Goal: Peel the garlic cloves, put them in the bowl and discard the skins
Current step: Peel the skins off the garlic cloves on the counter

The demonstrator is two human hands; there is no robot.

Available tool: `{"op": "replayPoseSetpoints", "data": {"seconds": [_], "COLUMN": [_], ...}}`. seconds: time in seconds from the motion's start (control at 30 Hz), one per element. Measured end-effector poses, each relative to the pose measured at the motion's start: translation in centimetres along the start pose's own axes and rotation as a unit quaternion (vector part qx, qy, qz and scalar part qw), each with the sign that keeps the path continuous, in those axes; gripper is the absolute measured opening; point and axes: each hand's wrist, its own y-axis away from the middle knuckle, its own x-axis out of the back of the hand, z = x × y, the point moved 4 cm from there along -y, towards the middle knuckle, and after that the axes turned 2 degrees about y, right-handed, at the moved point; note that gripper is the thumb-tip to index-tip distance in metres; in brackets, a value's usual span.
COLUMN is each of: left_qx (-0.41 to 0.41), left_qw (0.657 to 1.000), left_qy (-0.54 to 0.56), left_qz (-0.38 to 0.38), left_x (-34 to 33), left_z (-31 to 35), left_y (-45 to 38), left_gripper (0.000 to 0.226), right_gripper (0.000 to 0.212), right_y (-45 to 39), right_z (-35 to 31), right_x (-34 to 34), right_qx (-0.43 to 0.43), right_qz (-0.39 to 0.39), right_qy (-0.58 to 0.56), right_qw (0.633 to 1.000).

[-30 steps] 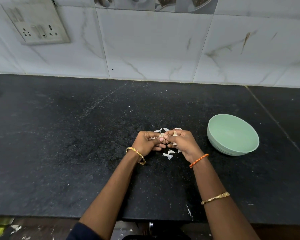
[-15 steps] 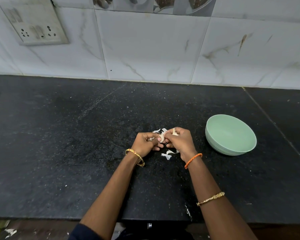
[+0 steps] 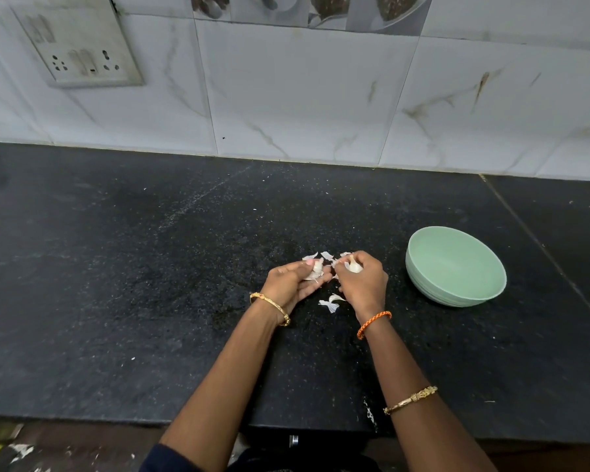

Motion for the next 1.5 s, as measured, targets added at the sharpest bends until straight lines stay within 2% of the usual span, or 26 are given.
{"op": "replayPoseSetpoints", "data": {"seconds": [0.1, 0.2, 0.27, 0.33, 0.43, 0.53, 0.67, 0.8, 1.07, 1.33, 1.4, 1.5], "left_qx": [0.016, -0.007, -0.034, -0.051, -0.06, -0.072, -0.071, -0.104, -0.144, -0.154, -0.145, -0.098], "left_qw": [1.0, 0.997, 0.992, 0.987, 0.98, 0.974, 0.977, 0.968, 0.946, 0.918, 0.924, 0.967], "left_qy": [-0.013, -0.051, -0.089, -0.126, -0.173, -0.193, -0.186, -0.217, -0.281, -0.355, -0.343, -0.225], "left_qz": [0.004, 0.065, 0.087, 0.088, 0.078, 0.092, 0.076, 0.07, 0.073, 0.087, 0.082, 0.067], "left_x": [0.4, 0.7, 0.7, 0.5, 0.4, 0.5, 0.4, 0.5, 0.7, 1.3, 1.1, 0.9], "left_z": [0.1, 0.4, 0.8, 1.1, 1.3, 1.4, 1.2, 1.2, 0.7, 0.3, 0.5, 0.9], "left_y": [0.2, 0.2, 0.2, 0.2, 0.2, 0.1, 0.2, 0.3, -0.1, -0.4, -0.4, -0.3], "left_gripper": [0.013, 0.002, 0.008, 0.011, 0.011, 0.01, 0.011, 0.017, 0.021, 0.014, 0.016, 0.014], "right_gripper": [0.01, 0.019, 0.011, 0.005, 0.007, 0.008, 0.012, 0.009, 0.021, 0.009, 0.012, 0.023], "right_y": [-0.2, -0.2, 0.1, 0.2, 0.3, 0.2, 0.2, 0.3, 0.3, 0.7, 0.5, 0.0], "right_z": [0.3, 0.0, -0.9, -1.8, -2.4, -2.4, -1.9, -1.6, -1.7, -1.4, -1.3, -0.8], "right_x": [0.5, 0.9, 1.2, 1.3, 1.1, 0.9, 0.7, 0.4, -0.5, -1.5, -1.4, -1.1], "right_qx": [0.002, 0.013, 0.027, 0.03, 0.012, 0.008, -0.018, -0.022, 0.03, 0.008, -0.001, -0.044], "right_qz": [-0.004, -0.026, -0.044, -0.09, -0.209, -0.249, -0.225, -0.228, -0.196, -0.237, -0.231, -0.22], "right_qy": [0.003, 0.029, -0.002, -0.029, -0.022, 0.009, -0.02, -0.026, 0.082, 0.114, 0.094, 0.0], "right_qw": [1.0, 0.999, 0.999, 0.995, 0.978, 0.969, 0.974, 0.973, 0.977, 0.965, 0.968, 0.975]}}
